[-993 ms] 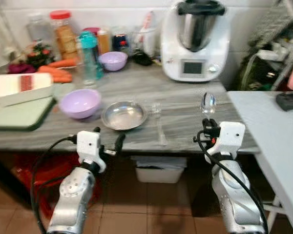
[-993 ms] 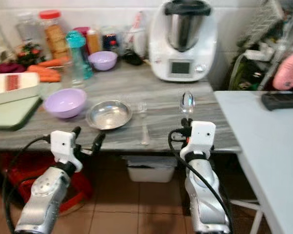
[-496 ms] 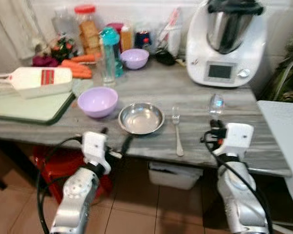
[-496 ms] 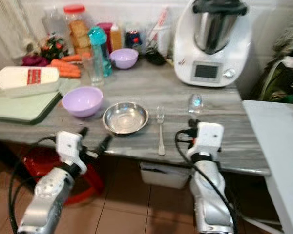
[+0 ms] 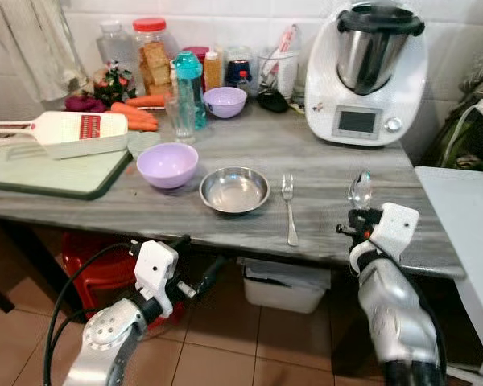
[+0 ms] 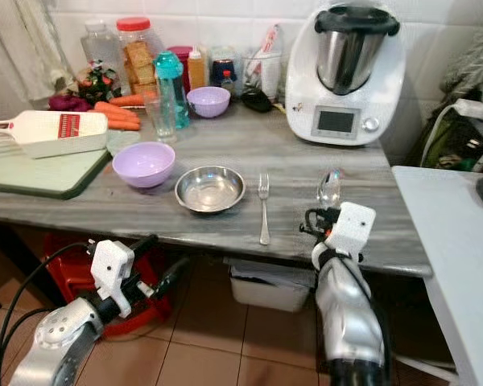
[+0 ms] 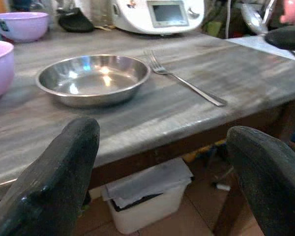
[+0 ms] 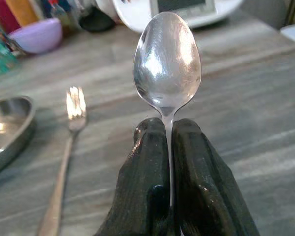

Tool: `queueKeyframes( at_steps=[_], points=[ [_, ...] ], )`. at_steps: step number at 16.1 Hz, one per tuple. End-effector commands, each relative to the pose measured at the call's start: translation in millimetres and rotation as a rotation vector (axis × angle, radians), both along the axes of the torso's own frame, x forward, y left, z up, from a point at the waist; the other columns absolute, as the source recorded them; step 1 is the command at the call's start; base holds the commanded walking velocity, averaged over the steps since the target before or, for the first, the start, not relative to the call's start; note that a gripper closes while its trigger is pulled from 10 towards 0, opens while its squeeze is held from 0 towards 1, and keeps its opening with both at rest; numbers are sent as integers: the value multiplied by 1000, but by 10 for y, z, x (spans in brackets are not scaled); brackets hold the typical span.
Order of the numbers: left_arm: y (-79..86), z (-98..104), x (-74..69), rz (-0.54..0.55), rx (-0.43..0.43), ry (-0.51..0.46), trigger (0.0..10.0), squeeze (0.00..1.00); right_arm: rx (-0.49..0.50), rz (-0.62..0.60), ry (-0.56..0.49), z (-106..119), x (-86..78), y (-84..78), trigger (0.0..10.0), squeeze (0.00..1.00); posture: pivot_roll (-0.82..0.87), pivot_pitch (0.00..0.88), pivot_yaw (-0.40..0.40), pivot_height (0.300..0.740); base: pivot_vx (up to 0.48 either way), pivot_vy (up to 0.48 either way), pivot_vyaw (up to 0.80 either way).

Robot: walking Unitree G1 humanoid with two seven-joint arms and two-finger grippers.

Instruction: Setting the table

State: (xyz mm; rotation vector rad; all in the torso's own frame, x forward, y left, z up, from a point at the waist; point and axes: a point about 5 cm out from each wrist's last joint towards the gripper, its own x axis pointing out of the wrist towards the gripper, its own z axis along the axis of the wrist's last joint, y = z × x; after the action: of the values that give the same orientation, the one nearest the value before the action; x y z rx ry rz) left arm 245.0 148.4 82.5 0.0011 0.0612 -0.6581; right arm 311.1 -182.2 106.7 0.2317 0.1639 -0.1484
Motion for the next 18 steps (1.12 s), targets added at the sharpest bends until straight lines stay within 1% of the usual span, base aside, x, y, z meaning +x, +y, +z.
queueKeyframes(
  at_steps=[1, 3, 5, 7, 8, 10, 13, 14, 18],
  points=[
    [3, 58, 9, -22, 10, -17, 10000, 0, 8, -7, 7, 61, 105, -38, 10000, 0, 38, 0, 2, 740, 0, 0, 0],
    [-11, 66, 9, -30, 17, -24, 10000, 0, 14, -2, 26, 91, 194, -62, 10000, 0, 40, 0, 2, 740, 0, 0, 0],
    [-56, 48, -40, -52, 23, -21, 10000, 0, 26, 35, 89, 79, 344, -38, 10000, 0, 45, 0, 0, 740, 0, 0, 0],
    [-88, 37, -75, -83, 34, -21, 10000, 0, 23, 48, 113, 71, 405, -12, 10000, 0, 49, 0, -1, 740, 0, 0, 0],
    [-107, 34, -87, -97, 38, -21, 10000, 0, 37, 63, 128, 65, 459, 26, 10000, 0, 52, 0, -3, 740, 0, 0, 0],
    [-130, 37, -92, -120, 46, -26, 10000, 0, 49, 115, 165, 44, 569, 158, 10000, 0, 56, 0, -4, 740, 0, 0, 0],
    [-145, 47, -90, -128, 50, -30, 10000, 0, 42, 135, 178, 56, 643, 199, 10000, 0, 60, 0, -4, 740, 0, 0, 0],
    [-148, 49, -92, -132, 52, -31, 10000, 0, 33, 160, 190, 54, 671, 217, 10000, 0, 61, 0, -4, 740, 0, 0, 0],
    [-164, 56, -104, -147, 50, -32, 10000, 0, 10, 184, 207, 44, 711, 235, 10000, 0, 65, 0, -7, 740, 0, 0, 0]
  ],
)
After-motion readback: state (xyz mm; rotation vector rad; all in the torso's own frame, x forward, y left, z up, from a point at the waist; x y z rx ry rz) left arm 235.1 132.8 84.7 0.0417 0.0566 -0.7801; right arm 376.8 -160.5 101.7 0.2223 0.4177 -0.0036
